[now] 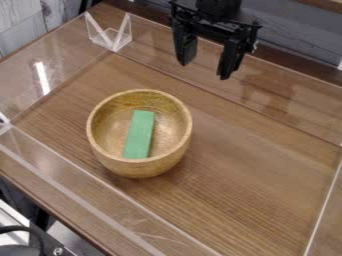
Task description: Remove the green block from inside the brown bowl and put it on the table
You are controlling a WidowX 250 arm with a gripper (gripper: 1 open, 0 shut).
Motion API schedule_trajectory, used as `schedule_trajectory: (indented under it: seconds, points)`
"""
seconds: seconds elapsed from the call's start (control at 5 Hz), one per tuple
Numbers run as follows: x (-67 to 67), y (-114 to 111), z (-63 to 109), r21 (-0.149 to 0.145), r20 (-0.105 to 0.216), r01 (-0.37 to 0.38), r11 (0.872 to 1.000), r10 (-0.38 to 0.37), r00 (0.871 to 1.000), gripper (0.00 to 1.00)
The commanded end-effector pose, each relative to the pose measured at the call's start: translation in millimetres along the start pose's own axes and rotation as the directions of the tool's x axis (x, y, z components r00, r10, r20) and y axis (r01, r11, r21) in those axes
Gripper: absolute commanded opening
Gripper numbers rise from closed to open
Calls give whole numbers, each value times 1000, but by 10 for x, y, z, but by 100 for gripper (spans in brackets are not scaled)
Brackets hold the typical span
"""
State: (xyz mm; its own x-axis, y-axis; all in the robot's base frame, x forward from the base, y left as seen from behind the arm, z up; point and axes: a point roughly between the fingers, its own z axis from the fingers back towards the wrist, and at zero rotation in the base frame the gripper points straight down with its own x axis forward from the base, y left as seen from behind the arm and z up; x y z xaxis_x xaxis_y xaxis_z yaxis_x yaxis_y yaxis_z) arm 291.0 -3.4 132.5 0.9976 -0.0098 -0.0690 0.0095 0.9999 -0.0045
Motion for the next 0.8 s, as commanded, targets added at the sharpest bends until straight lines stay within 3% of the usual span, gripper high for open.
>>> schedule_trajectory:
  seconds: [0.0, 0.2, 0.4, 0.6]
  points:
    - [-102, 100, -82, -3, -6, -19, 1000, 19, 1000, 100]
    - [-299, 236, -268, -5, -20, -44, 999, 44, 999, 100]
    - [-485, 356, -308, -8, 13, -44, 999, 44, 999, 100]
    - [-571, 423, -389, -9, 28, -44, 999, 44, 999, 100]
